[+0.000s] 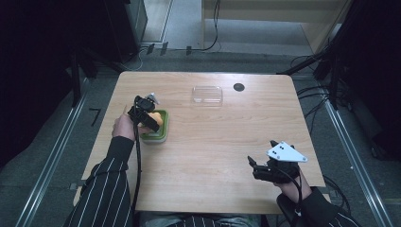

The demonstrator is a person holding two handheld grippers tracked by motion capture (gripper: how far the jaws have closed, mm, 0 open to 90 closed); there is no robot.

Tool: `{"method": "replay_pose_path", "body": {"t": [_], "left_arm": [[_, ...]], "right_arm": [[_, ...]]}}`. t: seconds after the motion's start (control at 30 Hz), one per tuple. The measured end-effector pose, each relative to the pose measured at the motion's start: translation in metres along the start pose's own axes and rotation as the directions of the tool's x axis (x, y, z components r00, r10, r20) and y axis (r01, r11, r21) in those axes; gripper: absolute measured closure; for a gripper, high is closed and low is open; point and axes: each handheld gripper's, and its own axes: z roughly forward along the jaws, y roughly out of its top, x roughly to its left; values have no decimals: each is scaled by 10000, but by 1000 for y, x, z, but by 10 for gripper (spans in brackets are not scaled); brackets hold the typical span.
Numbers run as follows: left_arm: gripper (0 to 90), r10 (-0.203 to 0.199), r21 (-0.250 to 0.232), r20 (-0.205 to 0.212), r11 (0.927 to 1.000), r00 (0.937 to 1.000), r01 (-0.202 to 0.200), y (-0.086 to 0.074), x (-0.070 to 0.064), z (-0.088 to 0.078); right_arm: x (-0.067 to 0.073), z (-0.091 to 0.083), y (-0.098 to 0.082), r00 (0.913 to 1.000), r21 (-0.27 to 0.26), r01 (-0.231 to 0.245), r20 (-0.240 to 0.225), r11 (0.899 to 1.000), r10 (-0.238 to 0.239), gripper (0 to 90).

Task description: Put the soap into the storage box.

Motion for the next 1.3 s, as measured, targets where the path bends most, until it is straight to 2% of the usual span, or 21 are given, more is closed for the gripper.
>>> {"method": "replay_pose_path", "body": {"t": [0.77,1.3], "left_arm": [[394,188,378,-518,9991,9985,-168,3,-6,9],[389,177,448,-530,9989,9984,-154,2,-6,12]], "right_arm": [[0,0,0,10000,-5,-4,17,10000,4,137],[0,0,0,10000,-1,34,13,10000,-34,137]]}}
